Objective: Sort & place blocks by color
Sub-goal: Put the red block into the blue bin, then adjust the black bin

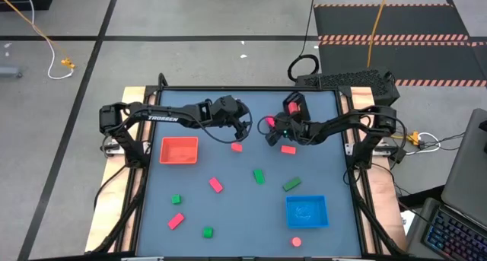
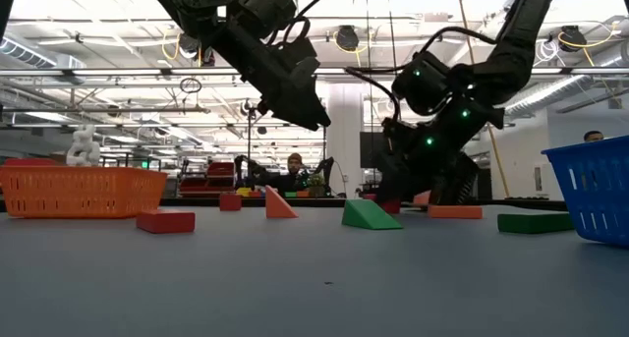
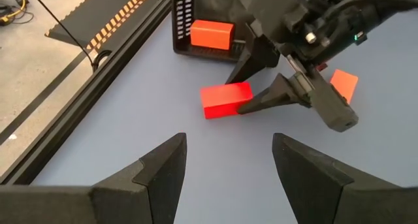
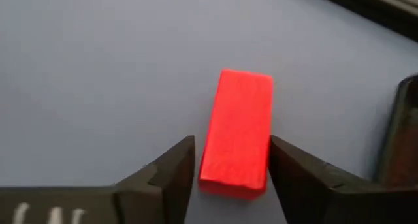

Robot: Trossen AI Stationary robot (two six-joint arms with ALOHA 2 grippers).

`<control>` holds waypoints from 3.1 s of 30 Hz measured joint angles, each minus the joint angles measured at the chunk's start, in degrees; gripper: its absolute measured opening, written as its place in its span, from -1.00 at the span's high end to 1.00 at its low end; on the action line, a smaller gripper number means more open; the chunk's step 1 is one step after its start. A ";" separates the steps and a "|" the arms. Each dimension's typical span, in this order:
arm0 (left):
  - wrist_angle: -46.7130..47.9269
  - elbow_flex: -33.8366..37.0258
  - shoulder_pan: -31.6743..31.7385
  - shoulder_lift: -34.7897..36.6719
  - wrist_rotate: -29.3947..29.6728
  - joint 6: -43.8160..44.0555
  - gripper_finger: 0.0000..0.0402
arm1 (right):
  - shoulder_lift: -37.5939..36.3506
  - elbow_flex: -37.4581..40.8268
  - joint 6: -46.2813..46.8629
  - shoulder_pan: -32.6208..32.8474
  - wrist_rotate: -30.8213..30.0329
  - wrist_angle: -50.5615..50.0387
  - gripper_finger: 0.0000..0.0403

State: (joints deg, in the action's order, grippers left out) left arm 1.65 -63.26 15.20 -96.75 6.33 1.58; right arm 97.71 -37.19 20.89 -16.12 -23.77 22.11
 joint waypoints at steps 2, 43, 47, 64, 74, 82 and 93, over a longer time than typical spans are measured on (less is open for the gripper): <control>0.05 0.00 -0.02 0.00 0.00 -0.02 -0.14 | -0.62 0.00 -1.30 0.00 0.00 0.26 0.24; -0.48 0.02 -9.15 0.00 -0.98 6.64 -0.14 | -42.99 0.04 -12.04 24.77 38.06 -37.52 0.40; -1.07 0.04 -12.65 0.02 -0.65 9.46 -0.14 | -43.18 0.04 -9.85 32.82 38.92 -37.13 0.40; -4.23 0.04 -20.92 0.02 5.78 15.12 -0.14 | -35.77 2.40 0.75 48.72 23.50 -40.11 0.17; -6.09 0.04 -20.86 0.02 5.81 14.17 -0.14 | -36.36 3.45 5.41 48.24 23.35 -38.92 -0.29; -6.57 0.04 -19.19 0.04 6.38 12.60 -0.14 | -43.39 3.43 -12.66 43.57 -6.05 -27.74 -0.23; -5.83 0.04 -17.67 0.04 6.91 8.45 -0.14 | -42.24 3.43 -29.05 23.49 -28.62 -16.60 -0.07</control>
State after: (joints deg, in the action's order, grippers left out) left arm -4.18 -63.22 -2.47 -96.71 13.23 10.03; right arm 55.47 -33.76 -8.16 7.37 -52.39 5.51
